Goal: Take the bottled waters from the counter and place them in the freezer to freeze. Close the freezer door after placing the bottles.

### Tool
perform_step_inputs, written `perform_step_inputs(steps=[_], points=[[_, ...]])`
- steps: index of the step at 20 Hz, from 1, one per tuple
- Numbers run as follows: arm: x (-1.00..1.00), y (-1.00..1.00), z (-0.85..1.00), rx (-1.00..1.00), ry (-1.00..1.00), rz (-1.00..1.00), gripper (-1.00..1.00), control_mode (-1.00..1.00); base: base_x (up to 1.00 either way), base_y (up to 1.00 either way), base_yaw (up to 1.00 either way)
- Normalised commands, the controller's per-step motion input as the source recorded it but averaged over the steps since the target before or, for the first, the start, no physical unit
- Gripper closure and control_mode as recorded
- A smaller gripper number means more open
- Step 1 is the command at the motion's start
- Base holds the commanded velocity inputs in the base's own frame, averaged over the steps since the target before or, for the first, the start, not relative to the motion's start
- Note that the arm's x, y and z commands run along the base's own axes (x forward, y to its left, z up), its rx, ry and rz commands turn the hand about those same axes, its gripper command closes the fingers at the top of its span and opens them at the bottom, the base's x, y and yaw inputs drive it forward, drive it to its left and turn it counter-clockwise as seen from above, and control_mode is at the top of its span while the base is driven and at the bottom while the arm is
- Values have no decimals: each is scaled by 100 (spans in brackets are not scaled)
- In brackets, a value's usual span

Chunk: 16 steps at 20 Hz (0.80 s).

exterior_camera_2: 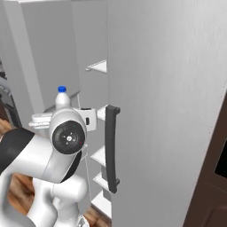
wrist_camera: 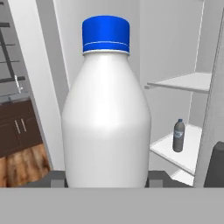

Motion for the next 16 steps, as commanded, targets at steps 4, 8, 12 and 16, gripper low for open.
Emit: perform_step_inputs(steps=[4, 8, 12, 16], points=[[0, 0, 0, 0, 0, 0, 100, 100, 7, 35, -6], [0, 0, 0, 0, 0, 0, 100, 100, 9, 40, -7], [0, 0, 0, 0, 0, 0, 100, 100, 15, 42, -8], [0, 0, 0, 0, 0, 0, 100, 100, 8, 24, -5]])
